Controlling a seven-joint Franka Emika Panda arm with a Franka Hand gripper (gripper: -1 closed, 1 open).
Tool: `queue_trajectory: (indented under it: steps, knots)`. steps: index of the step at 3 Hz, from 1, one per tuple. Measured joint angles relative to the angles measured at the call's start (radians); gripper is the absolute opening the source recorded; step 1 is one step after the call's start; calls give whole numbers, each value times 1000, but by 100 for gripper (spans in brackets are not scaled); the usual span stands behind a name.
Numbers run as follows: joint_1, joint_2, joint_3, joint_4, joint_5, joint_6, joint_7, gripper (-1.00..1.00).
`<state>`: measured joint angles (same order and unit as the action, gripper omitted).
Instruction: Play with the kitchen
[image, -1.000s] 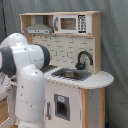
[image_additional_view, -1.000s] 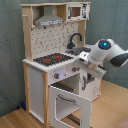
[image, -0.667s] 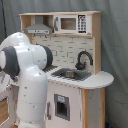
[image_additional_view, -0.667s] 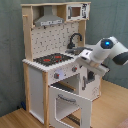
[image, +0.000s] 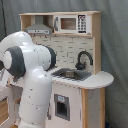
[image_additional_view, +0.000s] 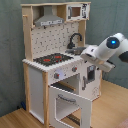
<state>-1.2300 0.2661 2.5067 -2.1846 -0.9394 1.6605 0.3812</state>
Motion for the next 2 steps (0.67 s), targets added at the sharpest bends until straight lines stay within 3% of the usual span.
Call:
queue_trajectory:
  steps: [2]
  knots:
    - [4,20,100,5,-71,-217,-6,100]
